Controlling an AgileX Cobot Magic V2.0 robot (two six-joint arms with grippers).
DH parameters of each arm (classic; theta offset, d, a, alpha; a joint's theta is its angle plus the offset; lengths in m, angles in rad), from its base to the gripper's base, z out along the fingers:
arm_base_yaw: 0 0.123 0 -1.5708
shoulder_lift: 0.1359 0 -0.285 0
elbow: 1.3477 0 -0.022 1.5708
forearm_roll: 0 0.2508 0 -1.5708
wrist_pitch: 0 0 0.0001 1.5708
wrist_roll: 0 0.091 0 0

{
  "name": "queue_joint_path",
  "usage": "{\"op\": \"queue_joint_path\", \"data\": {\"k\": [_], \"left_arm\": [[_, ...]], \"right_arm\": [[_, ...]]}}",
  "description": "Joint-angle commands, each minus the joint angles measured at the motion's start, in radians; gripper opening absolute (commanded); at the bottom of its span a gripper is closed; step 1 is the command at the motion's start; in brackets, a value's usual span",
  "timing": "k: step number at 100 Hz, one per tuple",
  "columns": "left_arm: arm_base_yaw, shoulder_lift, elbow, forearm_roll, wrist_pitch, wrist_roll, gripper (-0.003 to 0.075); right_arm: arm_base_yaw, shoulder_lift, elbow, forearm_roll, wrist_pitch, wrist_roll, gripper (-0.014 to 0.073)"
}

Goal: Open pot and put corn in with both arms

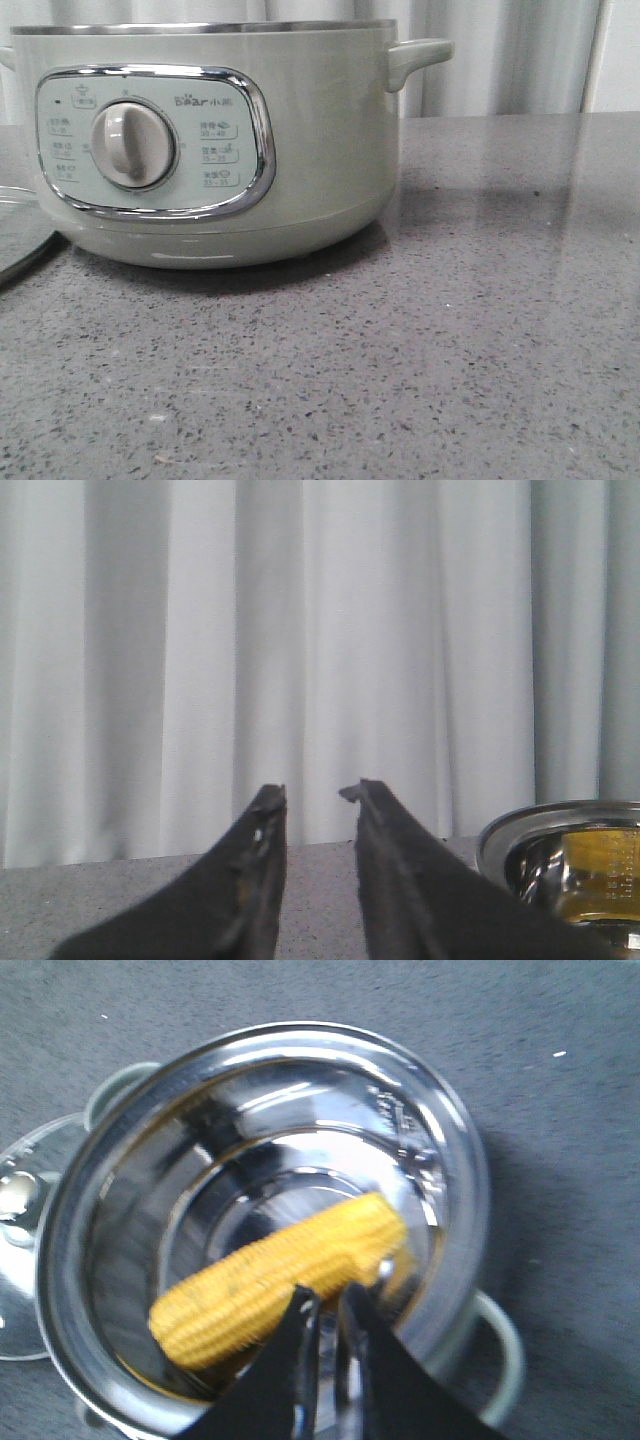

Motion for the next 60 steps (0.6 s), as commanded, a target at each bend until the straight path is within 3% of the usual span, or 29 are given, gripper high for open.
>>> {"op": "queue_joint_path", "data": {"k": [1, 8, 37, 60], "left_arm": [[-0.001, -0.037, -0.036, 0.004, -0.002, -0.01, 0.002], [-0.001, -0.072, -0.036, 0.004, 0.058, -0.01, -0.002], [-0.001, -0.24, -0.036, 0.004, 0.168, -0.03, -0.002], [-0.001, -0.356, -0.028, -0.008, 0.361, -0.03, -0.002]], "right_arm": [[-0.001, -0.087, 0.016, -0.061, -0.05, -0.017, -0.0074], [-0.001, -0.134, 0.078, -0.094, -0.092, -0.017, -0.0074], [-0.001, -0.374, 0.388, -0.13, -0.251, -0.017, -0.0074], [-0.001, -0.593, 0.671, -0.201, -0.456, -0.017, -0.0074]]}}
